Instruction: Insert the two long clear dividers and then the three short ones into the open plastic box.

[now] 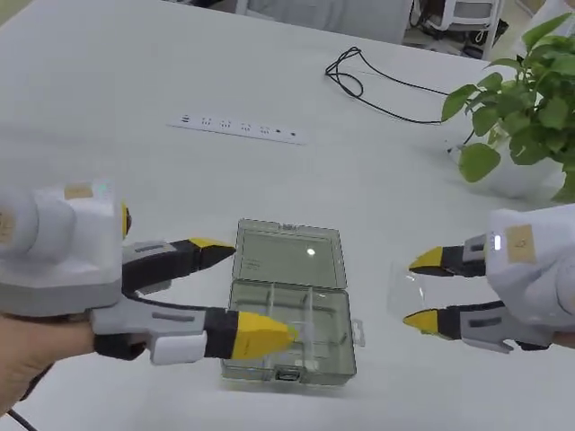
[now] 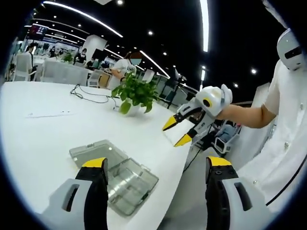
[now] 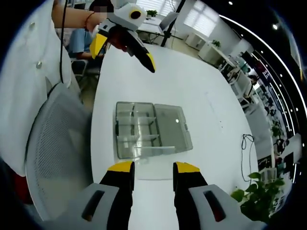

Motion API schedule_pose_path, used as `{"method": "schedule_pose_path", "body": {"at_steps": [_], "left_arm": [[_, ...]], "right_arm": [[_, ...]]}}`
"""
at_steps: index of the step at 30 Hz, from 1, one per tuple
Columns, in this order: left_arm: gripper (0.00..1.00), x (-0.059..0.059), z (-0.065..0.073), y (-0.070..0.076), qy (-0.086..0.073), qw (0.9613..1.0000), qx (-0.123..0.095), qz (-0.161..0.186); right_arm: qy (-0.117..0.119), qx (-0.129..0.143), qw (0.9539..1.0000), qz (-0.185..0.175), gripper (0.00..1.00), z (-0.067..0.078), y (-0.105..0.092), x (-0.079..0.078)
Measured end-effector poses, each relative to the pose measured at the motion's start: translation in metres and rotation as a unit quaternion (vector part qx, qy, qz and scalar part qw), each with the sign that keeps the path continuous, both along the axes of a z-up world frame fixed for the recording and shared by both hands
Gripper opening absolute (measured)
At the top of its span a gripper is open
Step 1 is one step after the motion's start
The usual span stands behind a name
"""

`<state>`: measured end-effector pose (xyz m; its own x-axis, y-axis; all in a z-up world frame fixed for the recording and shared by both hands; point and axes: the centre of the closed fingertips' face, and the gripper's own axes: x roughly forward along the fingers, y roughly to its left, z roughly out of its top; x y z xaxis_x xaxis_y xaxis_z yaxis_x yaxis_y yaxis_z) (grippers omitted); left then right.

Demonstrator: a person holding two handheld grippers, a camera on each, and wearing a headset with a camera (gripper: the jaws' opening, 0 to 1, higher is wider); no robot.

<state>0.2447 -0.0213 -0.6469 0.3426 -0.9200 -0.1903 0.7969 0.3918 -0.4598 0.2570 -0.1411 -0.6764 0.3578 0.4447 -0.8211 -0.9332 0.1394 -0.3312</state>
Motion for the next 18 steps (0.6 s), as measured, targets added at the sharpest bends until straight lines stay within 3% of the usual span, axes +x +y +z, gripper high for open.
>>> {"method": "schedule_pose_path", "body": {"at_steps": [2,5,10,15,18], "left_arm": [[0.81,0.002,0.001,-0.004,0.014,0.9998,-0.009,0.006],[0.79,0.001,0.002,-0.012,0.016,0.9998,-0.011,0.004],[0.67,0.0,0.014,-0.026,0.057,0.9963,-0.063,0.011],[0.57,0.001,0.017,-0.036,0.073,0.9943,-0.077,0.013],[0.49,-0.002,0.016,-0.045,0.093,0.992,-0.085,0.011]], "right_arm": [[-0.007,0.001,1.0,0.002,0.32,0.006,0.008,-0.003],[-0.011,0.011,0.9999,0.001,0.32,0.014,0.021,-0.009],[-0.031,-0.003,0.9993,0.02,0.32,0.02,0.035,-0.018],[-0.042,-0.01,0.9987,0.028,0.32,0.023,0.043,-0.024],[-0.049,-0.014,0.9982,0.03,0.32,0.025,0.049,-0.025]]}}
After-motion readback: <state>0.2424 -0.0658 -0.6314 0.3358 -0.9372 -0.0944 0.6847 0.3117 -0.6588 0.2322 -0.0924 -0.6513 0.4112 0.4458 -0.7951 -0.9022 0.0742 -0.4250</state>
